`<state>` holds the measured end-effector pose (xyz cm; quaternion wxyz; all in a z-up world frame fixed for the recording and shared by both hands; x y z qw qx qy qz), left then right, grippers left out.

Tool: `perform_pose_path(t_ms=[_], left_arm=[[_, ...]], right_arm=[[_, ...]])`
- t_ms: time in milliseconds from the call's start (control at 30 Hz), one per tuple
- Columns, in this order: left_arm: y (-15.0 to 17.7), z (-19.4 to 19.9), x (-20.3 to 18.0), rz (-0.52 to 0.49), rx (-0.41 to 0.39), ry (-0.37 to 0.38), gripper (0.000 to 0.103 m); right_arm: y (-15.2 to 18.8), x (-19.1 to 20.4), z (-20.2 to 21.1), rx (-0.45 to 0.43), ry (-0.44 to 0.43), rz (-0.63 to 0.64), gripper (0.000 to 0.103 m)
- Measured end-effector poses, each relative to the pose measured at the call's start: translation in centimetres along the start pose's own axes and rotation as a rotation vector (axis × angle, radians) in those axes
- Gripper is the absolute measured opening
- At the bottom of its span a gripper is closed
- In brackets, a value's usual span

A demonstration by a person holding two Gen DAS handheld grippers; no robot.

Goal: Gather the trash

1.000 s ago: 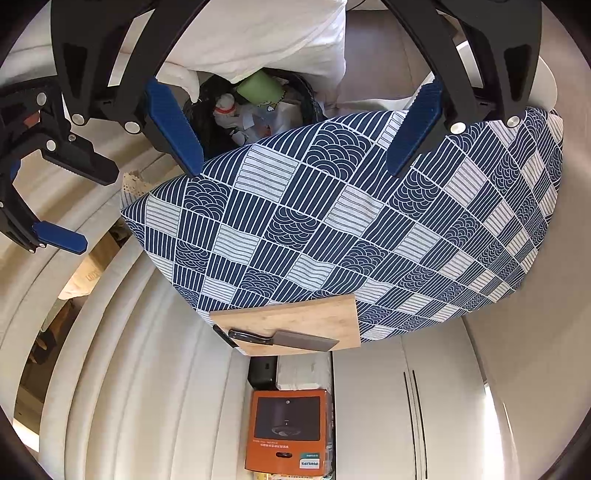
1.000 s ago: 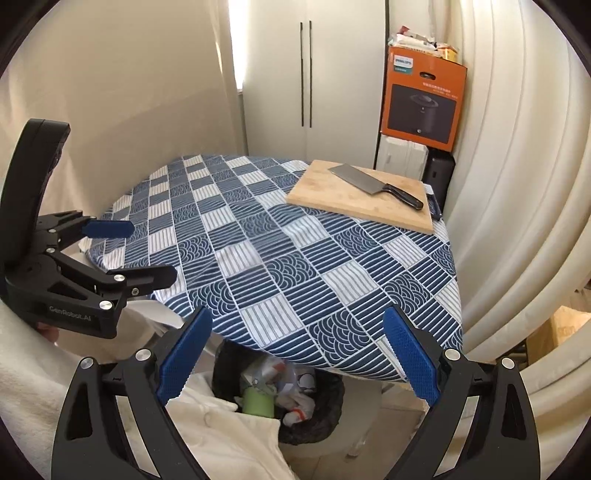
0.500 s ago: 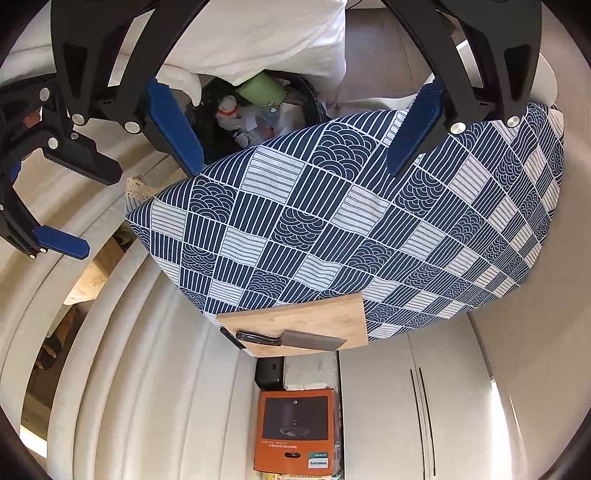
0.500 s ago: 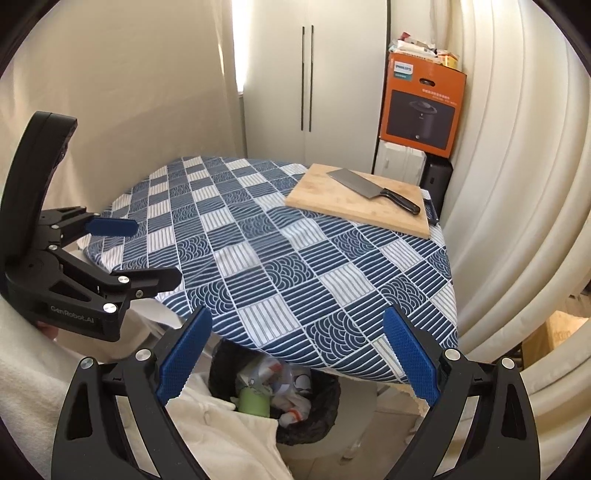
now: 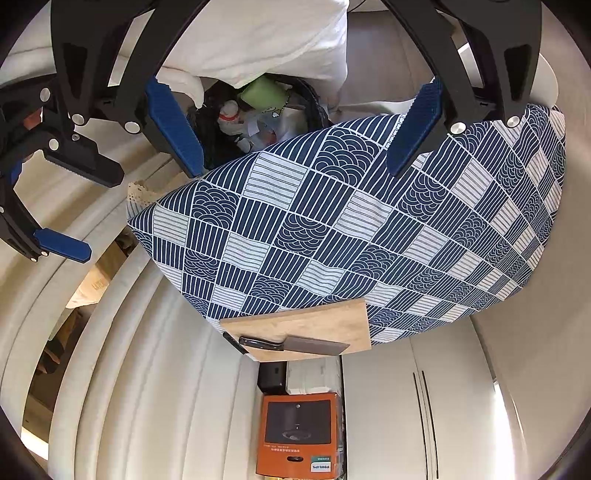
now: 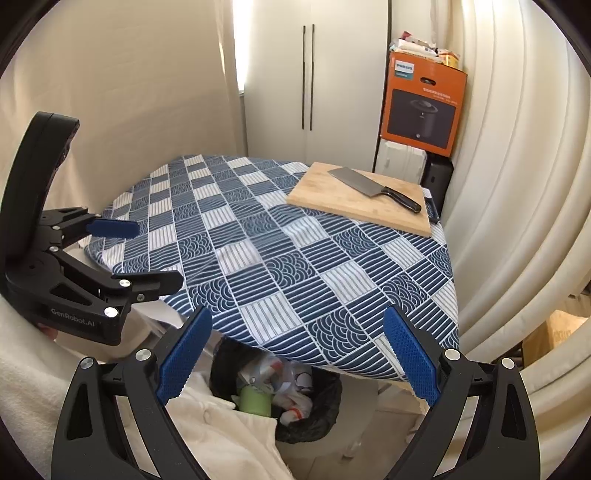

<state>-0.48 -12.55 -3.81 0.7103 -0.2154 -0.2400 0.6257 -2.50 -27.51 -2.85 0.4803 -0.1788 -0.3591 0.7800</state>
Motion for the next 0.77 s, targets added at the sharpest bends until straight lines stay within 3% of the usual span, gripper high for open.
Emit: perform_pose_path(t_ms=[467, 767], left_arm=[[0.2, -0.3, 0.0, -0.012, 0.013, 0.007, 0.097], [-0.2, -1.6, 0.3, -0.036, 0.050, 0.053, 0.097]], right_arm=[[0.2, -0.1, -0.1, 0.004, 0.010, 0.002, 0.089], [0.5, -1.1, -1.3, 0.017, 0.086, 0.015, 0.092]])
Point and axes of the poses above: each gripper's, at about its wrist camera, not at the fingertips, and z roughly against the way its jaws point, x to its left, y to its underside, the point moved 4 cm from there along -z, roughly the way its jaws point, and after that the axes turned 7 degrees about -y, right-handed, at the moved point
